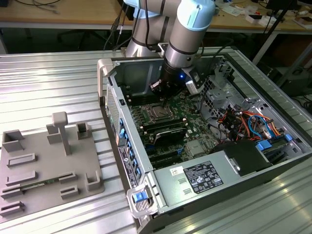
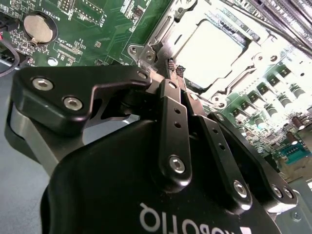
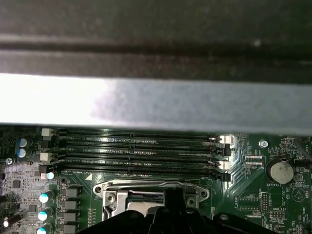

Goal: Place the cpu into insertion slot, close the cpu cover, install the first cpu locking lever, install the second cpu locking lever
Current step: 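Install the second cpu locking lever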

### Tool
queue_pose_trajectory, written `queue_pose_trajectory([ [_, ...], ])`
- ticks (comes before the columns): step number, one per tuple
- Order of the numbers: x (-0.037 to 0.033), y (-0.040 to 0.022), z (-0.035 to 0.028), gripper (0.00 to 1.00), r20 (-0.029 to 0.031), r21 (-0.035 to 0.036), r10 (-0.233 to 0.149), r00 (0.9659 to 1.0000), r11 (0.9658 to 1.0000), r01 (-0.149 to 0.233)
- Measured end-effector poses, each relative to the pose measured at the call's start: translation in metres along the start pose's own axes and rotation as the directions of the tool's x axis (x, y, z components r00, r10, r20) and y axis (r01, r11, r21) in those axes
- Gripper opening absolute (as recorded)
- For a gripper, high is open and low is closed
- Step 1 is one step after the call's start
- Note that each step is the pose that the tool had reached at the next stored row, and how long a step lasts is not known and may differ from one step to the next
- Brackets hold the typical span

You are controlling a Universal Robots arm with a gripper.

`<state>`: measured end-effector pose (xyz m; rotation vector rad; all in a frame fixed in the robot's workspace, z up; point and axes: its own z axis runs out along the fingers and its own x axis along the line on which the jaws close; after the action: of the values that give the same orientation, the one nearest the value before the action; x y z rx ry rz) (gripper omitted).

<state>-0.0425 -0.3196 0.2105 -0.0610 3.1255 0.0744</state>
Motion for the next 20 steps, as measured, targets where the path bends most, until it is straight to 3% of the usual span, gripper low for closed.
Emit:
queue_pose_trajectory([
  [8, 0.0002, -0.0049, -0.0009, 0.11, -0.0001, 0.0003, 0.000, 1.0000, 1.0000, 0.000],
  [14, -0.0001, -0.0049, -0.0126, 0.11, -0.0001, 0.0001, 0.000, 1.0000, 1.0000, 0.000],
  [20, 0.0004, -0.0164, -0.0136, 0.11, 0.0000, 0.0000, 0.000, 1.0000, 1.0000, 0.000],
])
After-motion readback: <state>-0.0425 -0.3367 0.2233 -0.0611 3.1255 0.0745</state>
